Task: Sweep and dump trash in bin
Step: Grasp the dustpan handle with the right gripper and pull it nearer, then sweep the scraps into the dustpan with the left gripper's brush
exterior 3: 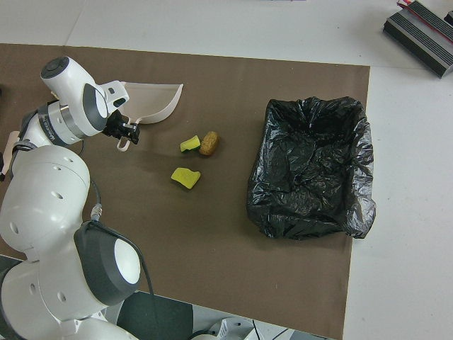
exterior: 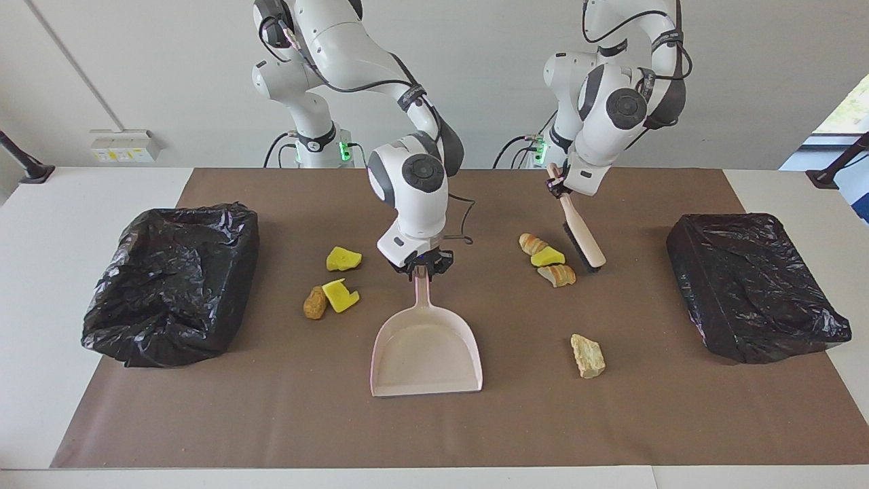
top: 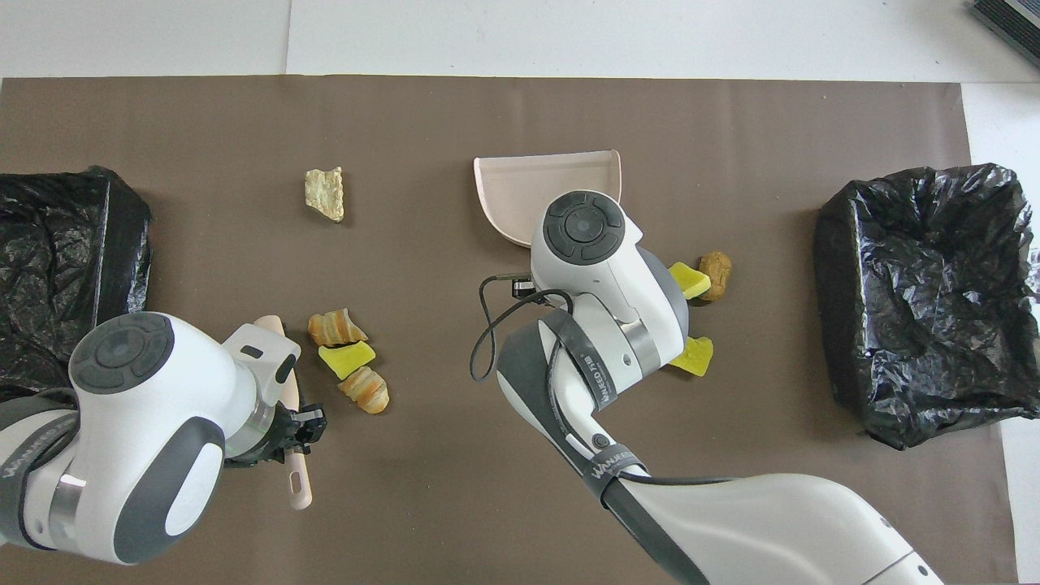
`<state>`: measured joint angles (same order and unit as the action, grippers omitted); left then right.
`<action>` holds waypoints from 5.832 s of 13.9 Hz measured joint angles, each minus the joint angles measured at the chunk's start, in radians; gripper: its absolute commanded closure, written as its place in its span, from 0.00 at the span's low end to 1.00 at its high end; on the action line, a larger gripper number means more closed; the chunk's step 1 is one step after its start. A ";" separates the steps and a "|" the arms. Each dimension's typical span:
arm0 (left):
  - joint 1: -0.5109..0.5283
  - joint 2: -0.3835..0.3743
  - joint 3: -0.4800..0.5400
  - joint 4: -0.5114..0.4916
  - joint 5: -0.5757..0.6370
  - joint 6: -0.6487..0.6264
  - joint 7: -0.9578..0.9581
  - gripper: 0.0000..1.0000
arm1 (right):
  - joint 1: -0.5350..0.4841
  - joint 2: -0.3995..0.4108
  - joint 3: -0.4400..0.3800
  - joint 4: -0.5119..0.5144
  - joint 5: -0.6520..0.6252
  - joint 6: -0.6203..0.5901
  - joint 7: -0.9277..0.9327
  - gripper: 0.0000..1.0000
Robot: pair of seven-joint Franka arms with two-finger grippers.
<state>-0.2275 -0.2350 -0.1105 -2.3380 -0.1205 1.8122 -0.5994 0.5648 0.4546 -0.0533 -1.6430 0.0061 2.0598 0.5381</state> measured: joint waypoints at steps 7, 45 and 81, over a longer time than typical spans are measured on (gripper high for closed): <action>0.000 0.000 -0.001 0.000 0.000 0.000 0.004 1.00 | -0.088 -0.065 -0.003 0.036 0.001 -0.116 -0.493 1.00; -0.437 0.064 -0.030 0.019 -0.160 0.385 0.078 1.00 | 0.044 -0.450 0.003 -0.527 -0.232 -0.009 -1.245 1.00; -0.475 0.202 -0.038 0.030 -0.120 0.572 -0.201 1.00 | 0.032 -0.401 0.001 -0.534 -0.227 -0.008 -1.245 1.00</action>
<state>-0.7022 -0.0333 -0.1485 -2.3077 -0.2409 2.3846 -0.8006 0.5965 0.0538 -0.0518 -2.1771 -0.2208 2.0515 -0.7070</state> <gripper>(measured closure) 0.744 0.674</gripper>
